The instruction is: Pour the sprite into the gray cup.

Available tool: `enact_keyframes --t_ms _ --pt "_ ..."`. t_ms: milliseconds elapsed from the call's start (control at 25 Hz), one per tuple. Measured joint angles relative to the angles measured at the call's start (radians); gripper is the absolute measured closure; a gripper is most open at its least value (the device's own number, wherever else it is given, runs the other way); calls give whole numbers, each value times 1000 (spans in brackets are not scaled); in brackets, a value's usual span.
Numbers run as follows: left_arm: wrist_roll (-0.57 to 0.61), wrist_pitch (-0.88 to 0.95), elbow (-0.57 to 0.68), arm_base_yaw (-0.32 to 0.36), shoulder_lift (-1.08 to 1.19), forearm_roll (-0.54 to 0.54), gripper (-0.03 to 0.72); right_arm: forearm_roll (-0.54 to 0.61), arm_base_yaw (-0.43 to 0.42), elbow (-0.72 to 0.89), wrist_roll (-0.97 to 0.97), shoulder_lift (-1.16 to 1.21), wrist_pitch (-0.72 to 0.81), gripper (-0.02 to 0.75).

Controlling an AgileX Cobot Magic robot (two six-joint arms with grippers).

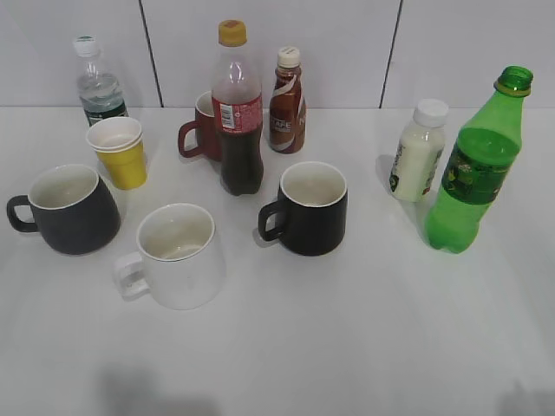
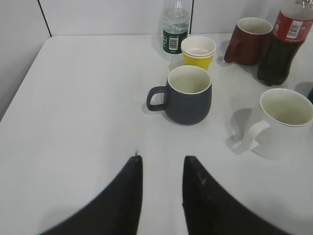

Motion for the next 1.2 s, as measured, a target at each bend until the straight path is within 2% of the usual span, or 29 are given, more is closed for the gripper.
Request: enact_keyframes --t_ms 320,440,520,680,880,1000,1200 --pt "0 -1 0 0 0 -4 467 6 0 0 0 0 0 183" --pt "0 -58 -13 0 21 -54 467 6 0 0 0 0 0 183" --pt "0 -223 -14 0 63 -44 467 6 0 0 0 0 0 183" --pt "0 -739 72 0 207 45 467 6 0 0 0 0 0 183" --pt "0 -1275 261 4 466 0 464 12 0 0 0 0 0 183" --pt "0 -1508 344 11 666 -20 460 6 0 0 0 0 0 183" --pt "0 -1789 368 14 1038 -10 449 6 0 0 0 0 0 183"
